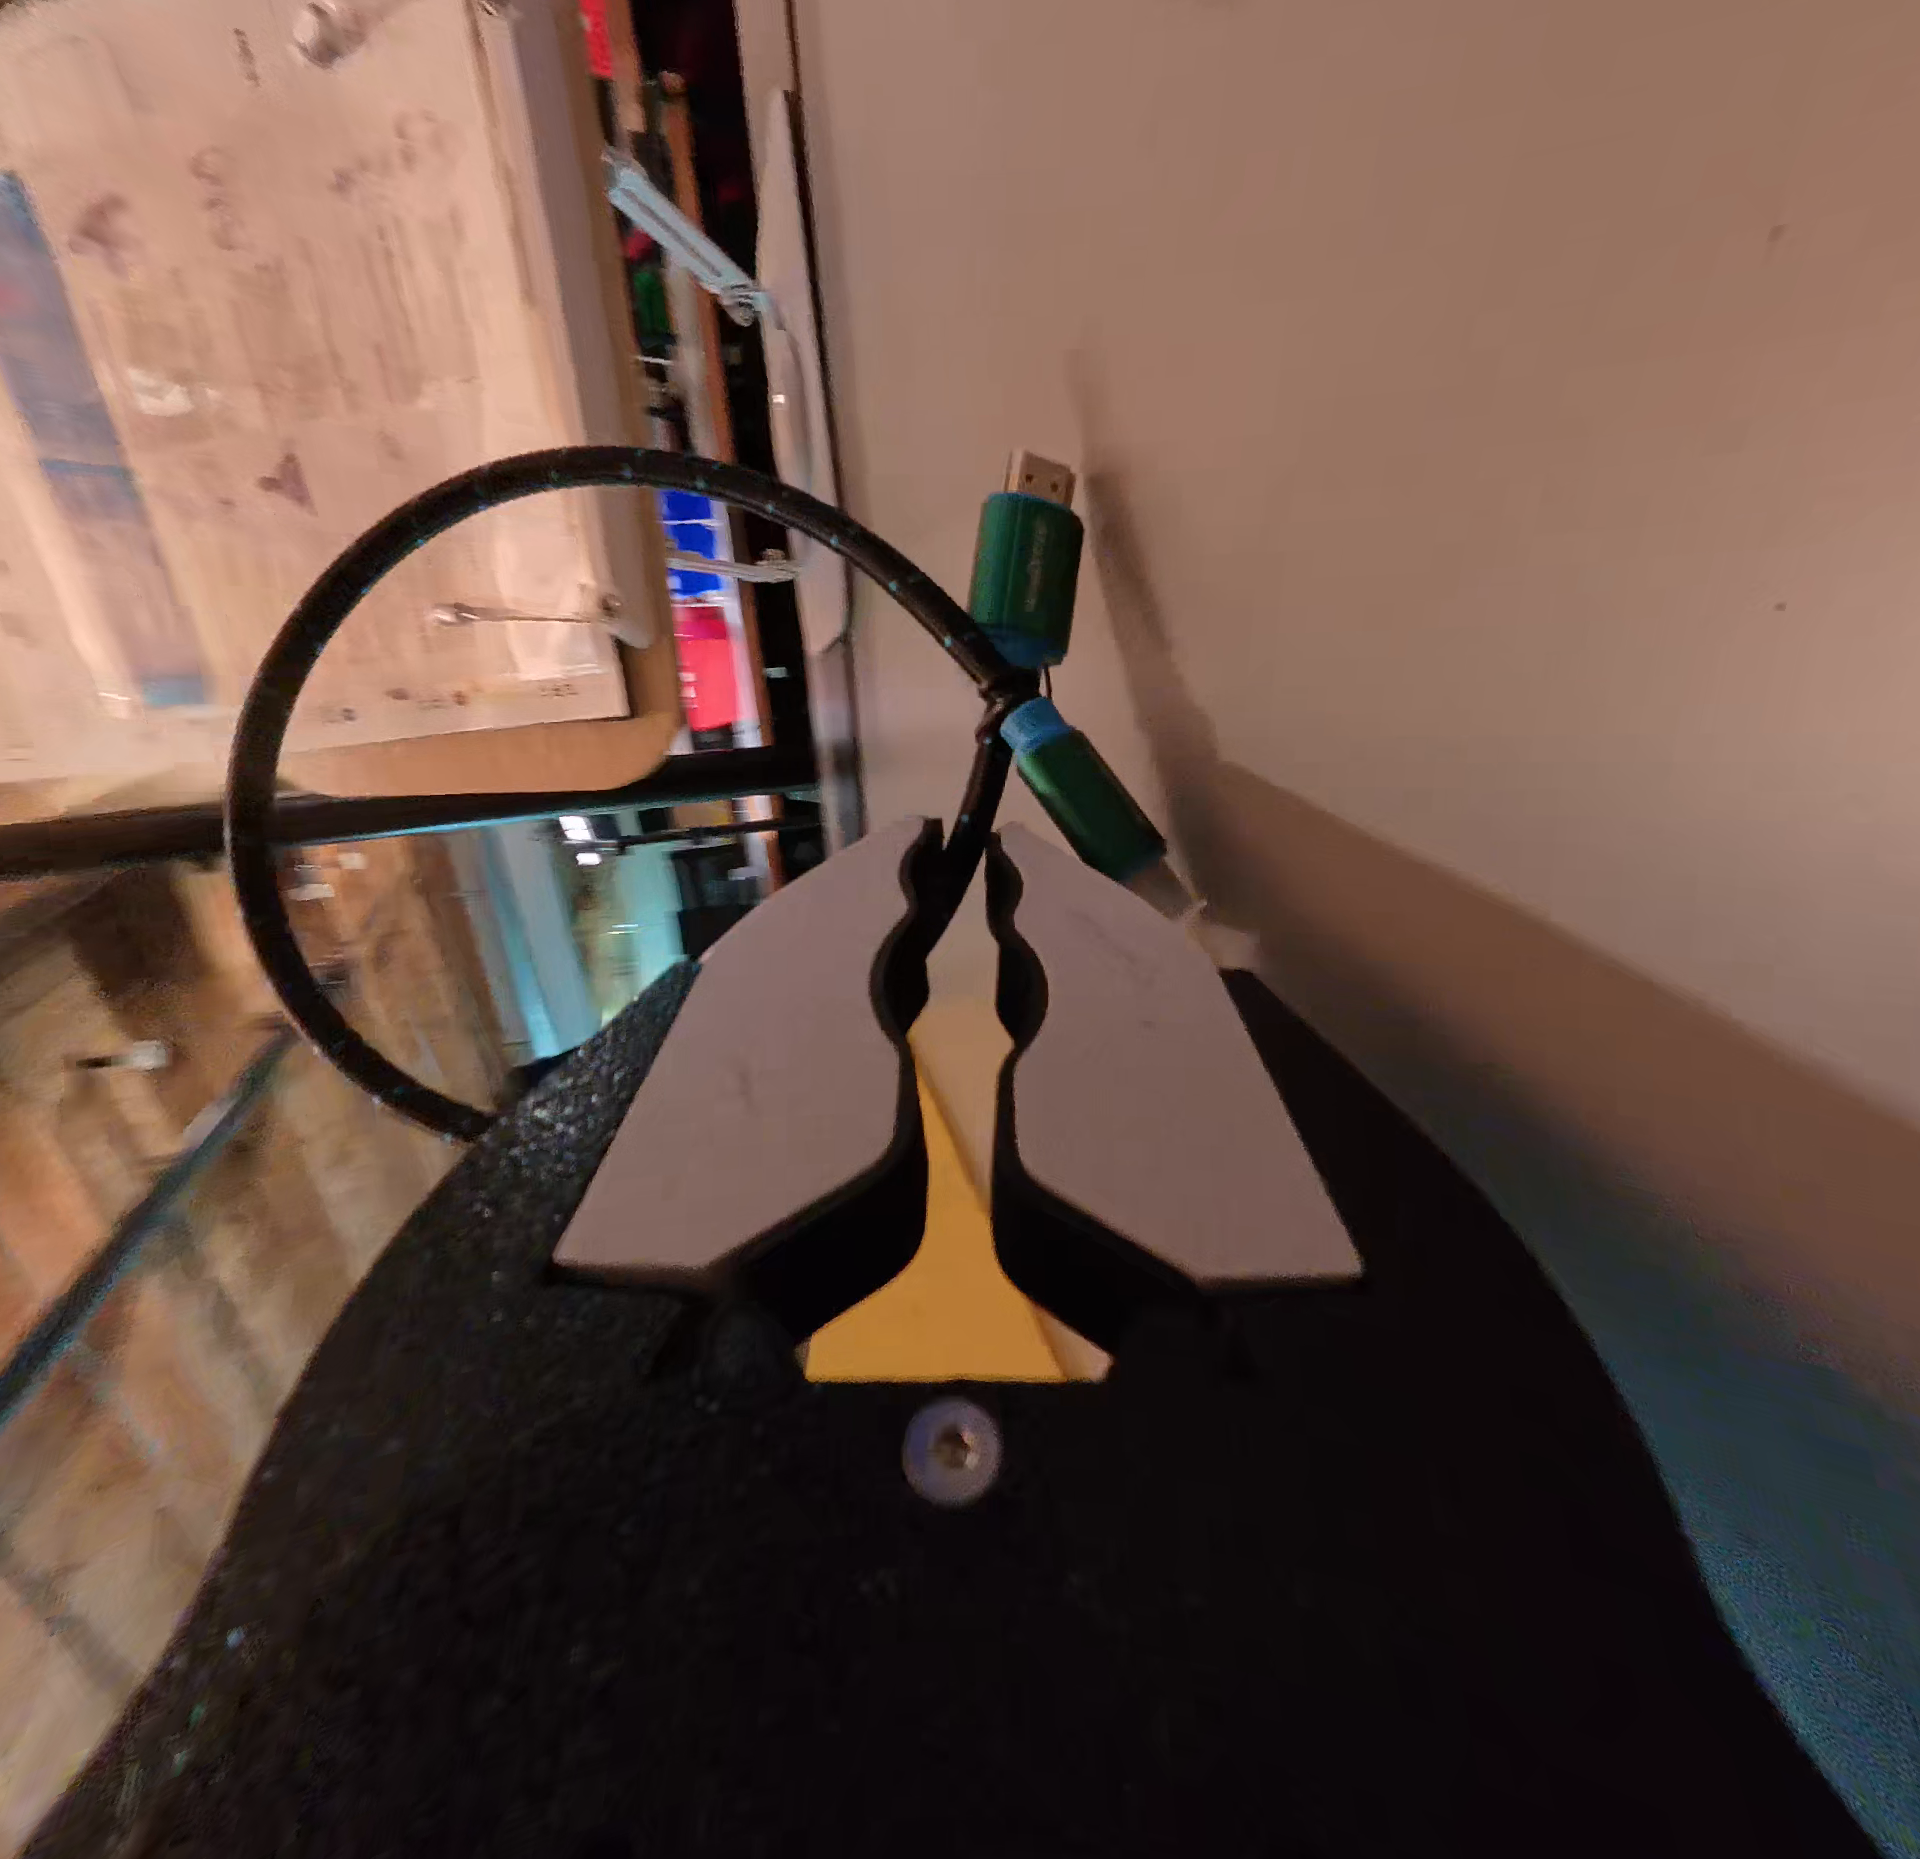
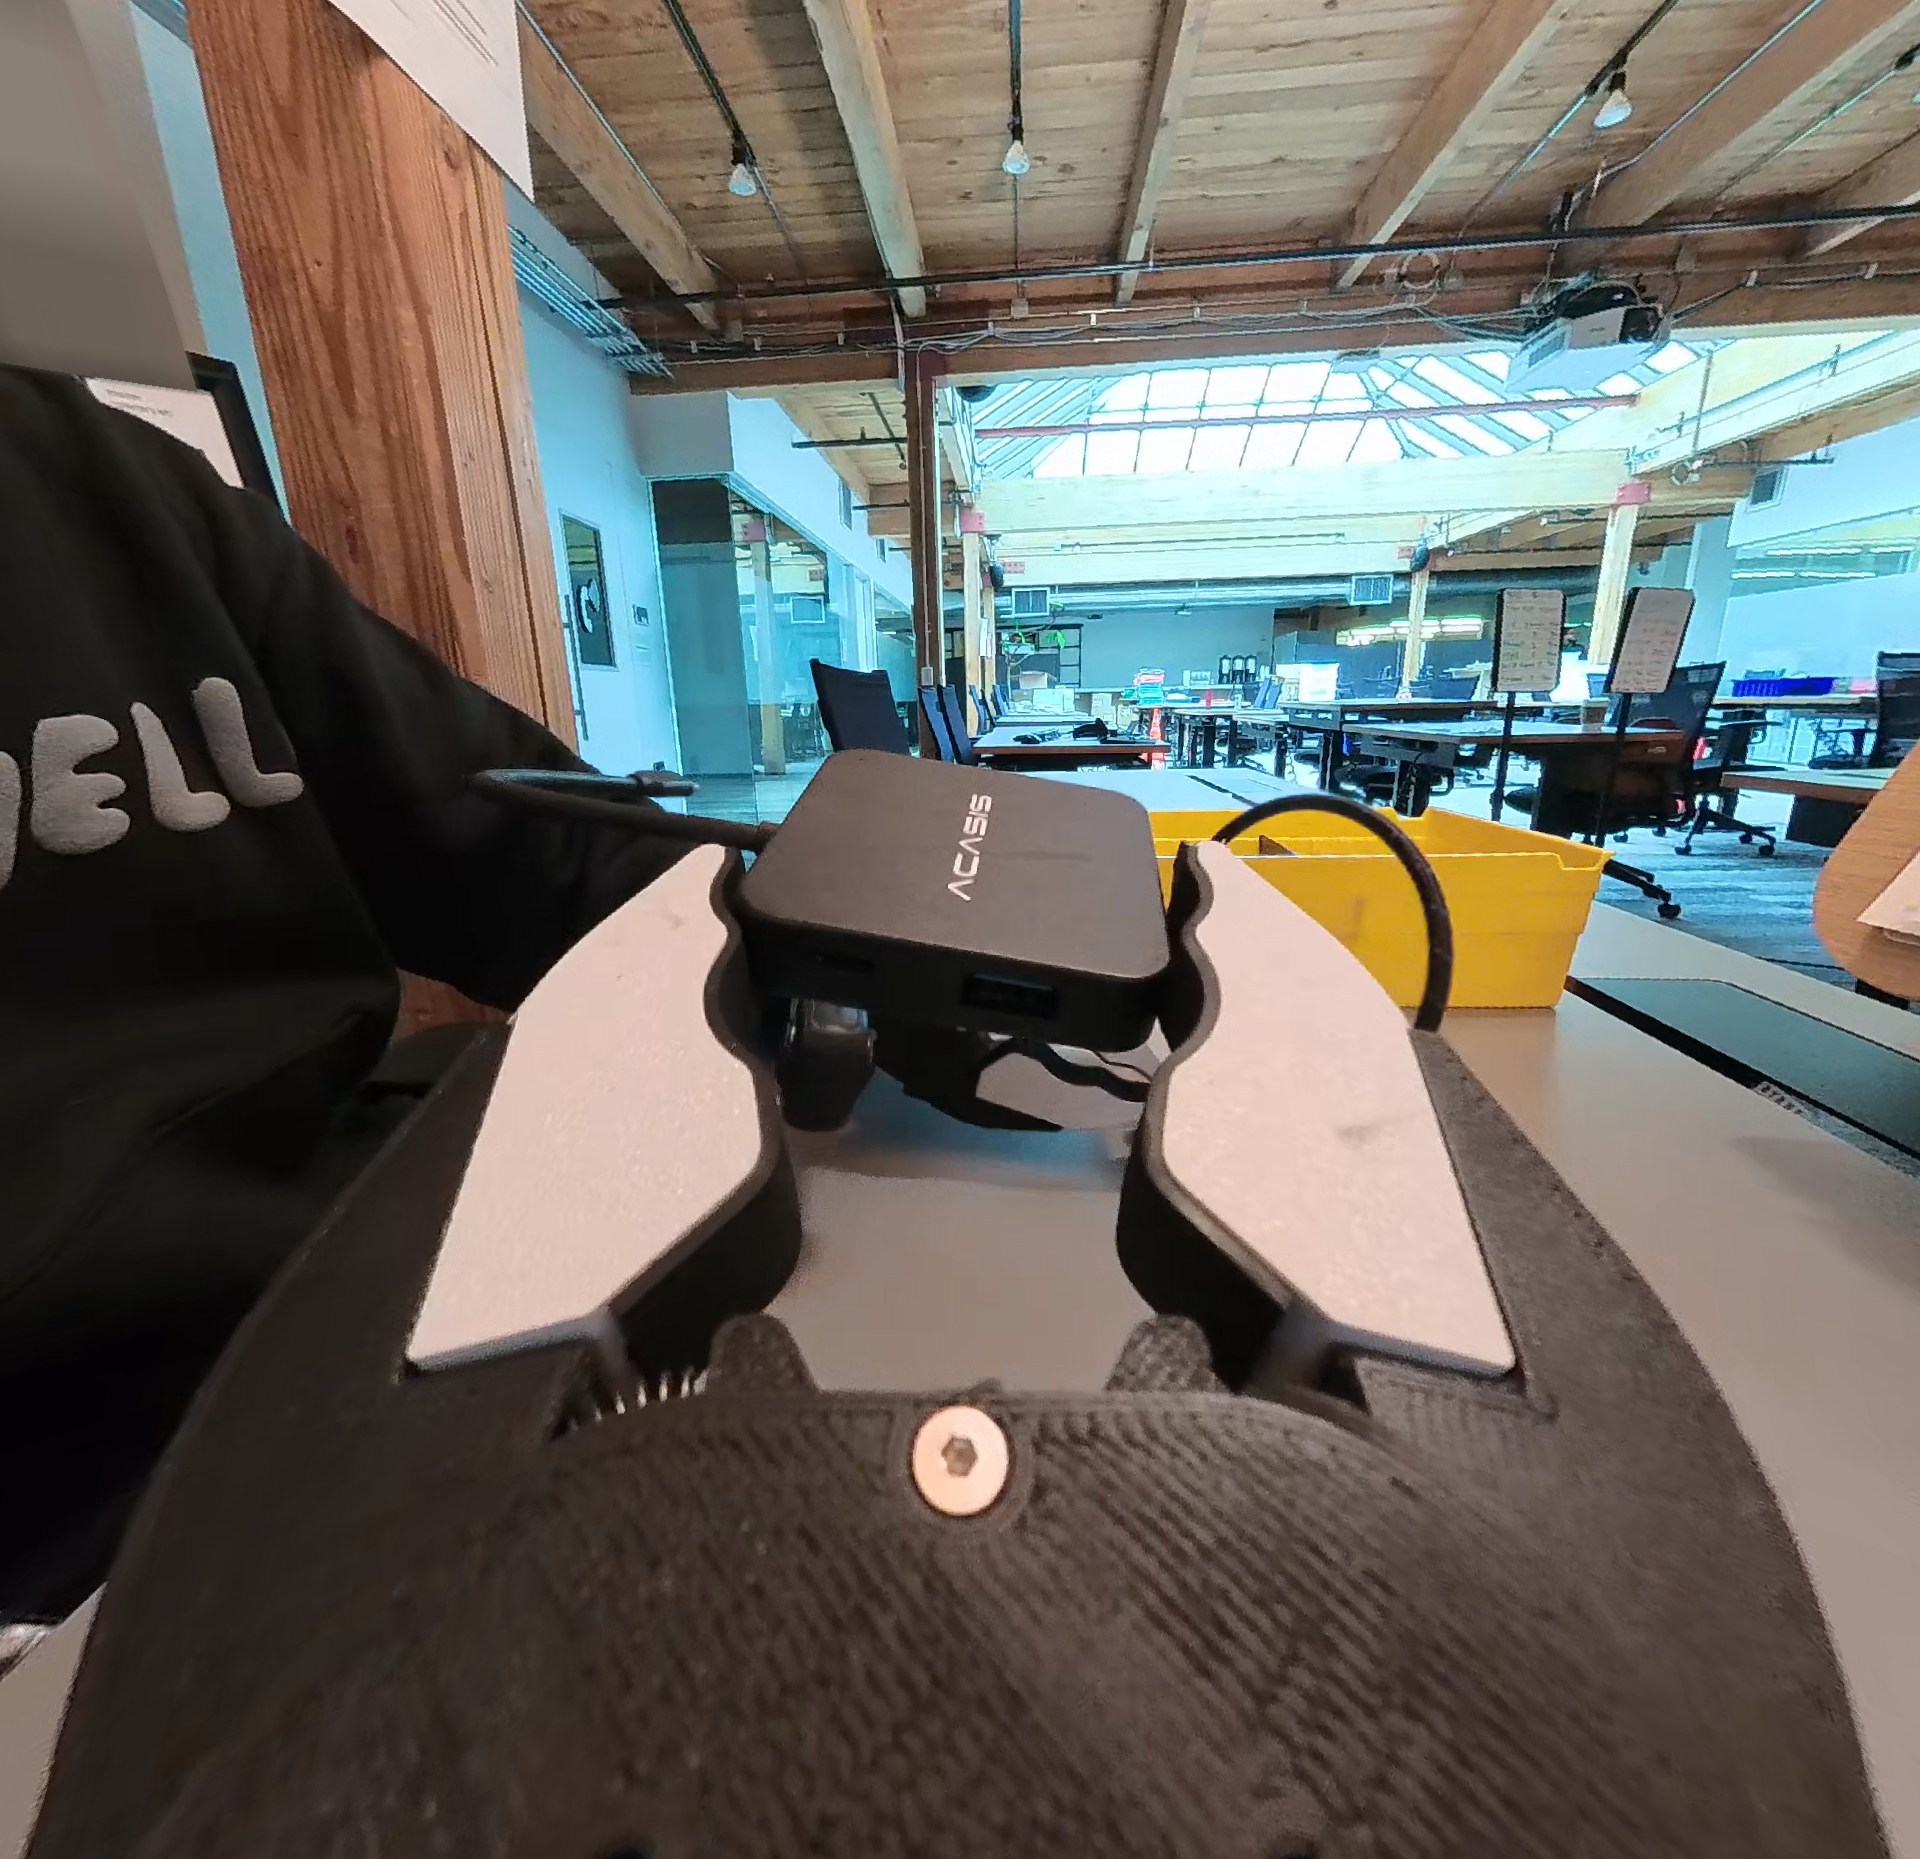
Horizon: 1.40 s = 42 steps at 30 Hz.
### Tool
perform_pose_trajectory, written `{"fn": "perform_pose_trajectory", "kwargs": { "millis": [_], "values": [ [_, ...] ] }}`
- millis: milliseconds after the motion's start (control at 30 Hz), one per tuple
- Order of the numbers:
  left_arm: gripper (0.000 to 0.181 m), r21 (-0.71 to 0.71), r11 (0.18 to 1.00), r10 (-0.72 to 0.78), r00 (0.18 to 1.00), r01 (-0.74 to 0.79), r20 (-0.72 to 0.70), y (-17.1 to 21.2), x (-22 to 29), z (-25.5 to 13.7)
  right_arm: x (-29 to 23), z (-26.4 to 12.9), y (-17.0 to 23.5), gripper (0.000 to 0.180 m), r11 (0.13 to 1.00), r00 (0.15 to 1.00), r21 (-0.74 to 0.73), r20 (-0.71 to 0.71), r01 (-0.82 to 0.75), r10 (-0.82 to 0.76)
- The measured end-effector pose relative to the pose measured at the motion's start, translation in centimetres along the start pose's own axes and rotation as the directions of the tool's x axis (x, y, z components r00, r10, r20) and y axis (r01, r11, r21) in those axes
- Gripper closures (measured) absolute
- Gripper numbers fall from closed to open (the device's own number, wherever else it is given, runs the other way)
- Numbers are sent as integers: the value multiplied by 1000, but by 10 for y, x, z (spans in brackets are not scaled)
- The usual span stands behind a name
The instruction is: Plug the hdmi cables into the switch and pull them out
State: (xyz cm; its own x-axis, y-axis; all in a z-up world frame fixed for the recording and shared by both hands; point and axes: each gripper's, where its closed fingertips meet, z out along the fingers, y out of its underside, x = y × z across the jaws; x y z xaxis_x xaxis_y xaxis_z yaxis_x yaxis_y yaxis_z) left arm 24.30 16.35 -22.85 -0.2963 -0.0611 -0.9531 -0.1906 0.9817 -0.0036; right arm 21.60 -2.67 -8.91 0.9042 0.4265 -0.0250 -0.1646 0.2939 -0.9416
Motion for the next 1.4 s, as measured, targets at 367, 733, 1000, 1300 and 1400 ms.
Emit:
{"fn": "perform_pose_trajectory", "kwargs": {
  "millis": [367, 733, 1000, 1300, 1400],
  "values": [
    [175, -47, 514, -375, 175, 856, -911, -53, -51, -90, -7, -4, -10, 102, 999, 999, 41, 33, -1, 0],
    [174, -785, 85, -57, -784, 613, -619, -54, -61, -83, -12, -5, -17, 102, 997, 998, 77, 64, -11, 6],
    [168, -556, 358, -688, -191, 750, -700, 0, 6, 2, -7, -5, -9, 102, 999, 999, 48, 47, -21, 18],
    [137, -163, 703, -578, 423, 692, -698, -10, 3, 19, -8, -1, -3, 102, 1000, 999, 19, 50, -18, 17],
    [134, -158, 782, -518, 490, 603, -701, -11, 16, 25, -8, 0, -1, 102, 1000, 999, 8, 50, -19, 19]
  ]
}}
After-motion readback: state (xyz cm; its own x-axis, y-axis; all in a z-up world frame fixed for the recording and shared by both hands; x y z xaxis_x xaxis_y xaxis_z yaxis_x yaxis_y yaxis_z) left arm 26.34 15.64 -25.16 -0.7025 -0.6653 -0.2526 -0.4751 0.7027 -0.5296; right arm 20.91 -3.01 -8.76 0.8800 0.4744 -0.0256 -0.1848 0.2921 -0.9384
